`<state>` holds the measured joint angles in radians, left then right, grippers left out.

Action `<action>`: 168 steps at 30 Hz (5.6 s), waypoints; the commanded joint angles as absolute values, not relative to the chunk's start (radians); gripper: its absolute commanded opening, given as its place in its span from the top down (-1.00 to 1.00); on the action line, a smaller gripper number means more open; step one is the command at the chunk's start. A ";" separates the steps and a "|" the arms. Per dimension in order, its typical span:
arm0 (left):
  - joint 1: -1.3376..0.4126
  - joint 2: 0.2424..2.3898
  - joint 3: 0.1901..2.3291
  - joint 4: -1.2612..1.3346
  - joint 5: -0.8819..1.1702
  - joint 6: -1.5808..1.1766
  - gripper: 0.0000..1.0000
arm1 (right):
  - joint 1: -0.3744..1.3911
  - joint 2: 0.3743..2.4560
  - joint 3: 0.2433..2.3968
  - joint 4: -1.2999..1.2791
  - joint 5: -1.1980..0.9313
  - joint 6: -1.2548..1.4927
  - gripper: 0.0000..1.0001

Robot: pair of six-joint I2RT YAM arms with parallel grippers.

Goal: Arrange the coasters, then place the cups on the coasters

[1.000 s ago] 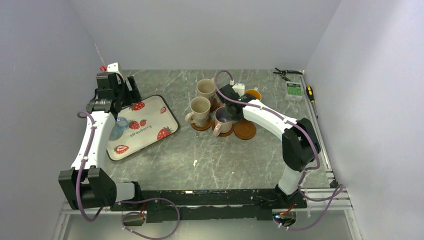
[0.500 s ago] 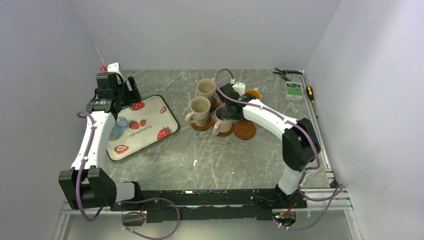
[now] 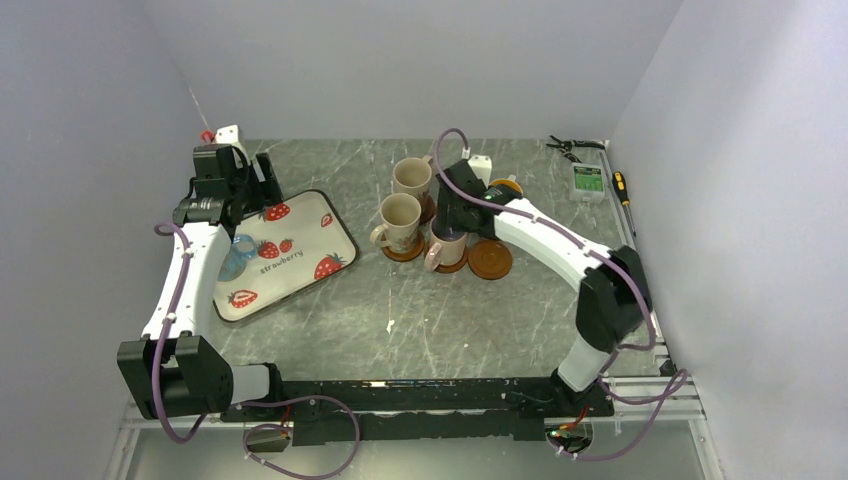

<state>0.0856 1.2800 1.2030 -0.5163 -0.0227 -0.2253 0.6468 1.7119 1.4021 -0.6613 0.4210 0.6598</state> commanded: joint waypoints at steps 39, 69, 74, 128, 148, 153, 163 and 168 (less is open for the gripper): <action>0.372 1.429 1.155 -0.523 -0.072 -0.240 -0.56 | 0.038 1.076 0.963 -0.357 -0.450 0.393 -0.62; 0.202 1.403 1.100 -0.462 0.184 -0.027 0.94 | 0.037 0.991 0.930 -0.402 -0.437 0.406 -0.60; 0.071 1.391 1.078 -0.445 0.265 0.076 0.94 | 0.037 0.993 0.926 -0.394 -0.452 0.418 -0.59; 0.209 1.418 1.035 -0.555 0.159 -0.429 0.18 | 0.037 0.922 0.945 -0.504 -0.469 0.373 -0.52; 0.208 1.341 1.059 -0.599 0.077 -0.358 0.94 | 0.038 0.921 0.947 -0.512 -0.476 0.385 -0.52; 0.171 1.240 1.089 -0.666 0.002 -0.347 0.94 | 0.043 0.920 0.965 -0.543 -0.454 0.382 -0.61; -0.089 1.161 1.246 -0.871 -0.081 -0.422 0.94 | 0.257 0.915 1.061 -0.634 -0.170 0.429 -0.69; -0.294 1.166 1.299 -0.972 -0.158 -0.490 0.95 | 0.463 0.980 1.111 -0.640 -0.032 0.477 -0.64</action>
